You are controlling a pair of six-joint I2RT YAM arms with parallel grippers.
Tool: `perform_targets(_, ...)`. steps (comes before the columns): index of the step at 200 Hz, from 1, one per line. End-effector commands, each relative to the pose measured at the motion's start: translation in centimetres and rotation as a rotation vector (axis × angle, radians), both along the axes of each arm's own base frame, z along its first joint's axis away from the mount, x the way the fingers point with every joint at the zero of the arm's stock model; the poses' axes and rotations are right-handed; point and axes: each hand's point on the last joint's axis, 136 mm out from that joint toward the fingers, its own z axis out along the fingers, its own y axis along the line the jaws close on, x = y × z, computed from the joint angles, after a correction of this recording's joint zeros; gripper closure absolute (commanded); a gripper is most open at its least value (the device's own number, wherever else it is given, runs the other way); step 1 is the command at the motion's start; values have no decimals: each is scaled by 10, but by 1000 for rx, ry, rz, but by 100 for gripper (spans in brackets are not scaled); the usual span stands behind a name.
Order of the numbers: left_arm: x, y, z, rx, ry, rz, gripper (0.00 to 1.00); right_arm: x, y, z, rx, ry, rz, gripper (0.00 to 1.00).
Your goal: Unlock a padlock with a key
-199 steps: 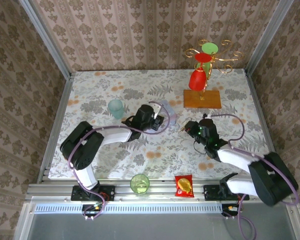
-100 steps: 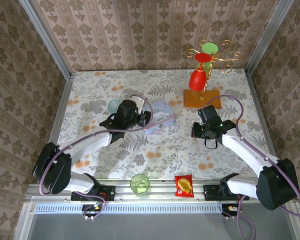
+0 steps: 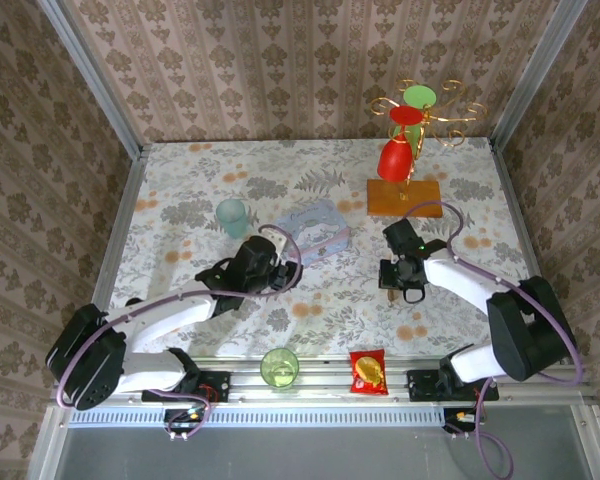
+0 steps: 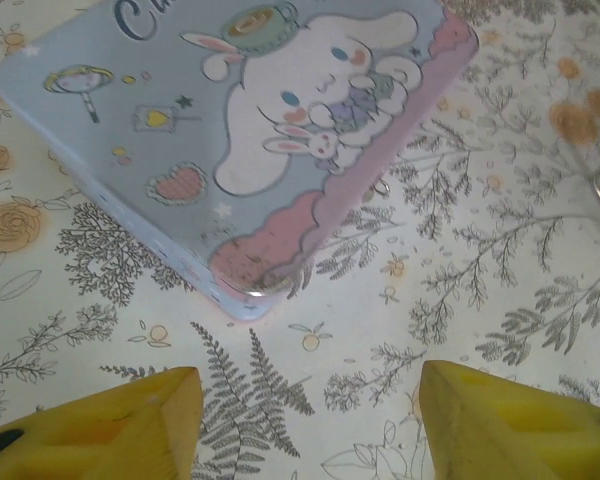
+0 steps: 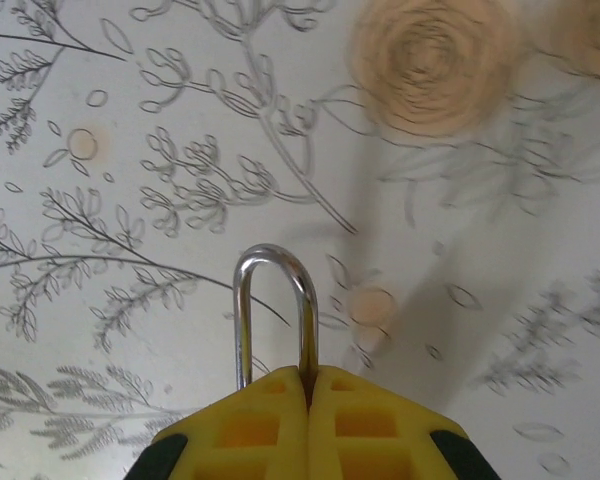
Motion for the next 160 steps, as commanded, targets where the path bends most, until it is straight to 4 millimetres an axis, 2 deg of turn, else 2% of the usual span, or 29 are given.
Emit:
perform_targets(1,0,12,-8,96,-16,63,37,9,12,-9,41,-15,-13,100)
perform_targets(30,-3,17,-31,112,6,114,31,10,18,-15,47,-16,-11,100)
perform_targets(58,7,19,-48,136,-9,158,27,7,14,-20,11,-5,-6,97)
perform_targets(84,21,8,-59,139,-9,173,22,6,15,-13,29,-24,-7,76)
perform_targets(100,32,5,-65,129,-16,205,21,6,16,-3,48,-58,-8,71)
perform_targets(118,50,15,-75,155,-7,278,21,4,10,2,29,-74,-14,61)
perform_targets(123,55,18,-77,148,-5,292,21,6,10,12,38,-106,-15,59)
perform_targets(132,64,22,-79,115,-2,313,21,6,8,15,39,-129,-12,55)
perform_targets(160,83,24,-78,110,9,316,23,11,2,30,38,-206,-18,49)
